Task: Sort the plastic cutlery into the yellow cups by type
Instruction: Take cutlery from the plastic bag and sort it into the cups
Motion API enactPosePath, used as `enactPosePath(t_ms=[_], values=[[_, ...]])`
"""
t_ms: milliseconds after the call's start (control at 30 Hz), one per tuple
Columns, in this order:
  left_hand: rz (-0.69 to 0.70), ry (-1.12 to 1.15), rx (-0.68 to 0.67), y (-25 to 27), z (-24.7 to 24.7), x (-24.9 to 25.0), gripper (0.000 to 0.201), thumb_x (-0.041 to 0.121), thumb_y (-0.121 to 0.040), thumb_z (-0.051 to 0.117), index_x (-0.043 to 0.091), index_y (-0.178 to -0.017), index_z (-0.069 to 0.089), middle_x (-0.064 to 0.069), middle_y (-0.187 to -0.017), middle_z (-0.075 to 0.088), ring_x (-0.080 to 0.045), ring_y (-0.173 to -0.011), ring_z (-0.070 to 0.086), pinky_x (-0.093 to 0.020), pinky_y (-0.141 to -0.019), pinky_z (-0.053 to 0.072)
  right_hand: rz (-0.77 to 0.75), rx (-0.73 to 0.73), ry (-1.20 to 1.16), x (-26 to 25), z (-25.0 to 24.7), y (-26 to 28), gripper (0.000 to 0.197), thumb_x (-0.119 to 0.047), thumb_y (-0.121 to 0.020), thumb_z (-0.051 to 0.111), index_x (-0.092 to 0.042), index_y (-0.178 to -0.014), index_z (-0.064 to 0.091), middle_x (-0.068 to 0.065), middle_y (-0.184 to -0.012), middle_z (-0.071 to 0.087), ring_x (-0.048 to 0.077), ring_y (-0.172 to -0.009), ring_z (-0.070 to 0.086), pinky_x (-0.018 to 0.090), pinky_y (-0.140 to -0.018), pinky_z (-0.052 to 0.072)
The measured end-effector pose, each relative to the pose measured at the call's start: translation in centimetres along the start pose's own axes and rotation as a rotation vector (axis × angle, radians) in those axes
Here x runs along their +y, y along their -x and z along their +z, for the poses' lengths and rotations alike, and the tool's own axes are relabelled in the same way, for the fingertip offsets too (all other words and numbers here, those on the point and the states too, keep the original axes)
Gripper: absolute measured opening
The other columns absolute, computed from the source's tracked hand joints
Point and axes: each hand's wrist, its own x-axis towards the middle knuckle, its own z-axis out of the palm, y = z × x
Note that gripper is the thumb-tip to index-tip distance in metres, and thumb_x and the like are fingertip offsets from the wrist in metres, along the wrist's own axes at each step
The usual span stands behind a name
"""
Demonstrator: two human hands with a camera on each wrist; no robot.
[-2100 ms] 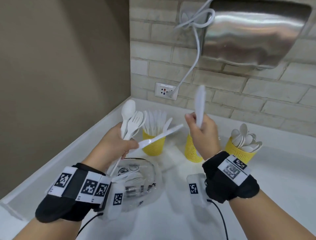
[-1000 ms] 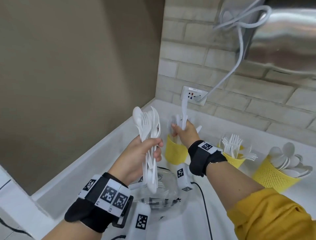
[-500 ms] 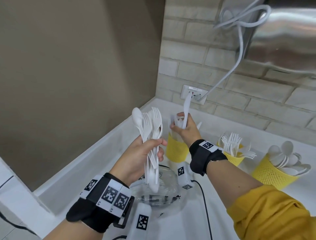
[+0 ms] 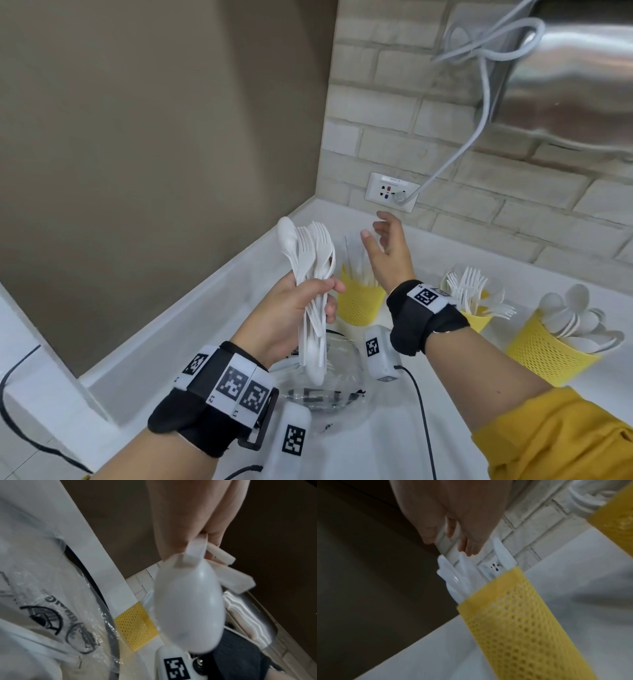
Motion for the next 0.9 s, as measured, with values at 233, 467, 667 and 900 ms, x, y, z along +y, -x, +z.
enactPosePath(t_ms=[233,467,667,900], values=[[-0.007,0.076,-0.01,-0.5,0.9,-0.4,0.014,0.0,-0.091,0.047,0.012,-0.096,0.051,0.0,-0.073,0.056,-0.011,-0.053,0.049,-0.024,-0.053,0.043,-0.099,-0.17,-0.03,-5.9,-2.3,3.7,0.024,-0.013,-0.087,0.061,0.001,-0.069,0.062,0.0,-0.056,0.048,0.005,-0.051,0.042,0.015,-0.054,0.036],[-0.043,0.009,-0.111,-0.4,3.4,-1.6,0.042,-0.002,-0.093,0.041,0.016,-0.131,0.043,-0.001,-0.071,0.051,-0.01,-0.058,0.047,-0.022,-0.055,0.044,0.104,-0.248,0.092,-6.9,-3.1,7.4,0.013,-0.012,-0.083,0.064,0.0,-0.081,0.059,0.003,-0.058,0.055,0.01,-0.046,0.052,0.018,-0.047,0.041],[-0.044,0.099,-0.128,0.2,4.8,-2.3,0.034,-0.001,-0.093,0.04,0.014,-0.121,0.052,-0.003,-0.082,0.071,-0.017,-0.068,0.064,-0.028,-0.063,0.054,0.198,-0.051,-0.028,-7.1,-4.9,8.8,0.017,-0.005,-0.09,0.038,-0.002,-0.073,0.041,0.018,-0.069,0.06,0.029,-0.057,0.055,0.044,-0.055,0.046],[-0.046,0.104,-0.009,-0.1,5.7,-3.6,0.041,-0.006,-0.092,0.037,0.005,-0.132,0.042,-0.015,-0.099,0.063,-0.016,-0.073,0.07,-0.029,-0.064,0.057,0.217,-0.082,-0.26,-8.2,-7.0,9.9,0.012,-0.02,-0.098,0.041,-0.01,-0.093,0.045,0.0,-0.057,0.041,0.009,-0.04,0.041,0.025,-0.042,0.036]])
